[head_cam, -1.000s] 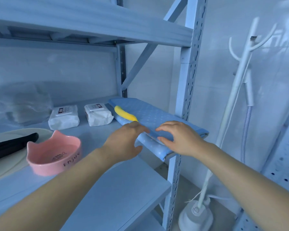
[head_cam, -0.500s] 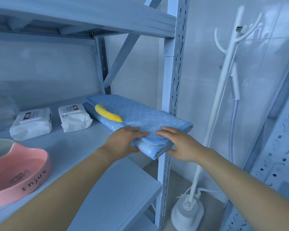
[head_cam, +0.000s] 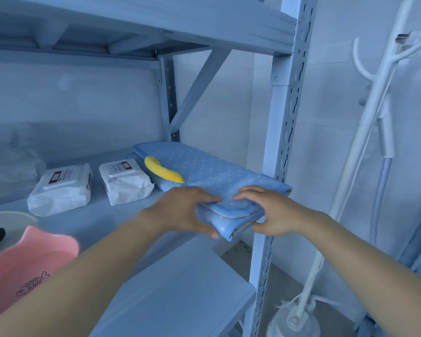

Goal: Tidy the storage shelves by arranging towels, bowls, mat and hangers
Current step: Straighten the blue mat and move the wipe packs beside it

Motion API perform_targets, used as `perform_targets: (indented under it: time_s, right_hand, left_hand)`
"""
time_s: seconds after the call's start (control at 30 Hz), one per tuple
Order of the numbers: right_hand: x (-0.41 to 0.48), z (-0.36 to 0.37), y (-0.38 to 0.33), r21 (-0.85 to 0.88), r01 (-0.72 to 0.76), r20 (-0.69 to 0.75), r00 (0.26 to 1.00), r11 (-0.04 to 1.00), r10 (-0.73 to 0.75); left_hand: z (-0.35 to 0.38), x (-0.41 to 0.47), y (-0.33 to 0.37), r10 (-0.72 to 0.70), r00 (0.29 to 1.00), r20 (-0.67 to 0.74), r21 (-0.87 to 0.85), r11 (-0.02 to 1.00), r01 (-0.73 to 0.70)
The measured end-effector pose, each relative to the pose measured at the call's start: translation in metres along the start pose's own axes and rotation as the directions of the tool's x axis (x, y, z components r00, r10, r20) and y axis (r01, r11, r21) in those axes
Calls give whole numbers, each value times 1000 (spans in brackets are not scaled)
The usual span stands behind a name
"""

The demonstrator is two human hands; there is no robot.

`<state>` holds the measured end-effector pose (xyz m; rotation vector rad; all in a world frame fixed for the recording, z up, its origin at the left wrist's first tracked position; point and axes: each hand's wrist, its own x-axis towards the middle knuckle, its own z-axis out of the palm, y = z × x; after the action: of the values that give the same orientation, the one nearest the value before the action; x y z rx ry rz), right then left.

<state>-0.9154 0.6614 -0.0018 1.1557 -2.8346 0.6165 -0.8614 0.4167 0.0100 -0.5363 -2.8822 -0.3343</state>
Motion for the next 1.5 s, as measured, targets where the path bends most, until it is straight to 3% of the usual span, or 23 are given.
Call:
perform_targets:
  time_s: [0.1,0.2,0.3,0.47,0.7,0.9,1.0,1.2,1.33,1.5]
  right_hand:
    - [12,-16,2,65,-44,75,996,997,40]
    - [33,-22,4,30,-27,-7,1000,999,27]
    - [54,-15,7,-7,6,-38,999,1000,-6]
    - [67,-2,28,-82,39,89,996,996,-32]
    - [69,5,37,-183,136,123,986,974,-114]
    - [67,3,38,-172,174,107,982,969,-158]
    - [73,-9,34,-133,176,88,982,975,-165]
    - [92,-14,4,-2,315,-13,949,949,-315]
    - [113,-8,-39,26,418,-56,907,908,-417]
    - [154,6,-100,12,520,-70,853,854,-518]
  left_hand:
    - [-10,5,4,-42,998,42,-81,996,46]
    - [-6,20,6,-134,989,-60,-179,976,122]
    - [5,42,5,-242,966,-90,-111,966,232]
    - [30,59,14,-443,896,4,54,895,442]
    - [32,52,28,-483,876,-1,90,872,481]
    - [33,45,45,-457,876,-151,-52,889,455]
    - [29,38,54,-471,836,-282,-165,882,441]
    - [1,13,48,-508,725,-465,-77,839,538]
    - [-26,-18,21,-578,674,-461,-19,765,643]
    - [-54,-52,-30,-655,666,-358,73,691,719]
